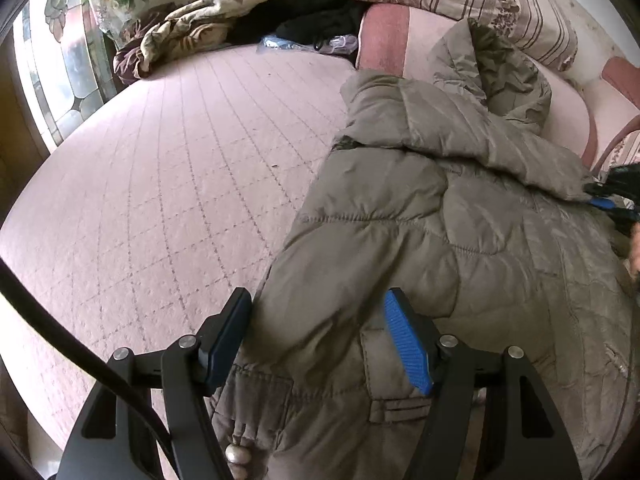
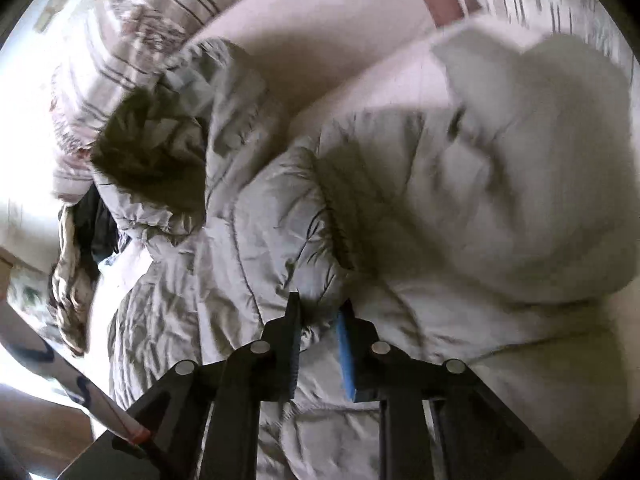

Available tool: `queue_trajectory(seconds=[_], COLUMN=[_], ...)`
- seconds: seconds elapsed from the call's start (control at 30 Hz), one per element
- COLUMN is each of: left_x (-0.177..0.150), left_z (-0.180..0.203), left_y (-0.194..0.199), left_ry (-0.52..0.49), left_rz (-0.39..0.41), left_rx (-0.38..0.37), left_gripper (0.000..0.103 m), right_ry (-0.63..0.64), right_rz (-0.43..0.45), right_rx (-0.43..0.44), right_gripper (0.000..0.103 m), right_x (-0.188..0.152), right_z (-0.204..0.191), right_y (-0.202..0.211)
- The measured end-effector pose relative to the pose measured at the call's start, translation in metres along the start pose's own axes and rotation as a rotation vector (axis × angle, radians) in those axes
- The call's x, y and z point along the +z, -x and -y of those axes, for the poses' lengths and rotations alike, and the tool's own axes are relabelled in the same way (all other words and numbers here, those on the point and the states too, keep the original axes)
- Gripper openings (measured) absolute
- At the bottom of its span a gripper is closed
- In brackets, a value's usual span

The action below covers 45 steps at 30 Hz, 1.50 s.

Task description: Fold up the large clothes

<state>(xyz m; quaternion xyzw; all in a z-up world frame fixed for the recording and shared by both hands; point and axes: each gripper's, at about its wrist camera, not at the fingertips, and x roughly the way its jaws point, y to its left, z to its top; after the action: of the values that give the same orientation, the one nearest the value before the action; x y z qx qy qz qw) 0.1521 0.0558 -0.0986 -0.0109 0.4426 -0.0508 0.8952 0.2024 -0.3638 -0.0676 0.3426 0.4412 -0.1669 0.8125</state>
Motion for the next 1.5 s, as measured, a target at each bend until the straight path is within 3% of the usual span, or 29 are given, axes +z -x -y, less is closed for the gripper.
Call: queue_trajectory(seconds=[0.17, 0.27, 0.4, 0.57, 0.67, 0.77, 0.87, 1.03, 1.17, 1.4, 1.43, 1.47, 1.5], left_x=[-0.005, -0.007, -0.007, -0.009, -0.009, -0.006, -0.004, -0.003, -0.001, 0.002, 0.001, 0.001, 0.0], left_z=[-0.003, -0.003, -0.002, 0.002, 0.009, 0.024, 0.041, 0.078, 0.1, 0.118, 0.119, 0.119, 0.118], left_y=[0.001, -0.001, 0.0, 0.015, 0.033, 0.058, 0.075, 0.079, 0.065, 0.033, 0.028, 0.025, 0.023], left_ry=[0.016, 0.016, 0.023, 0.026, 0.029, 0.027, 0.05, 0.004, -0.026, -0.016, -0.02, -0.021, -0.018], left_rz=[0.001, 0.0, 0.002, -0.018, -0.042, -0.053, -0.083, -0.099, -0.107, -0.161, -0.169, -0.173, -0.177], left_rx=[0.002, 0.022, 0.044, 0.065, 0.025, -0.01, -0.099, -0.126, -0.111, -0.088, -0.075, -0.07, -0.067], left_gripper=[0.068, 0.068, 0.068, 0.068, 0.068, 0.068, 0.068, 0.068, 0.068, 0.068, 0.068, 0.068, 0.068], right_ry=[0.044, 0.019, -0.01, -0.011, -0.031, -0.071, -0.156, -0.363, -0.441, -0.44, -0.436, -0.432, -0.422], right_rz=[0.043, -0.002, -0.019, 0.004, 0.049, 0.117, 0.144, 0.157, 0.196, 0.246, 0.249, 0.241, 0.224], right_rx=[-0.061, -0.093, -0.115, -0.027, 0.015, -0.07, -0.163, -0.149, -0.111, -0.146, -0.15, -0.154, -0.176], right_gripper=[0.017, 0.017, 0.027, 0.042, 0.052, 0.053, 0.053, 0.053, 0.053, 0.054, 0.053, 0.038, 0.015], right_x=[-0.016, -0.025, -0.029, -0.028, -0.024, -0.008, 0.01, 0.049, 0.092, 0.153, 0.159, 0.164, 0.168], right_z=[0.021, 0.039, 0.046, 0.059, 0.098, 0.163, 0.224, 0.317, 0.335, 0.344, 0.344, 0.344, 0.343], right_y=[0.033, 0.019, 0.0, 0.051, 0.098, 0.135, 0.146, 0.134, 0.106, 0.072, 0.068, 0.064, 0.063])
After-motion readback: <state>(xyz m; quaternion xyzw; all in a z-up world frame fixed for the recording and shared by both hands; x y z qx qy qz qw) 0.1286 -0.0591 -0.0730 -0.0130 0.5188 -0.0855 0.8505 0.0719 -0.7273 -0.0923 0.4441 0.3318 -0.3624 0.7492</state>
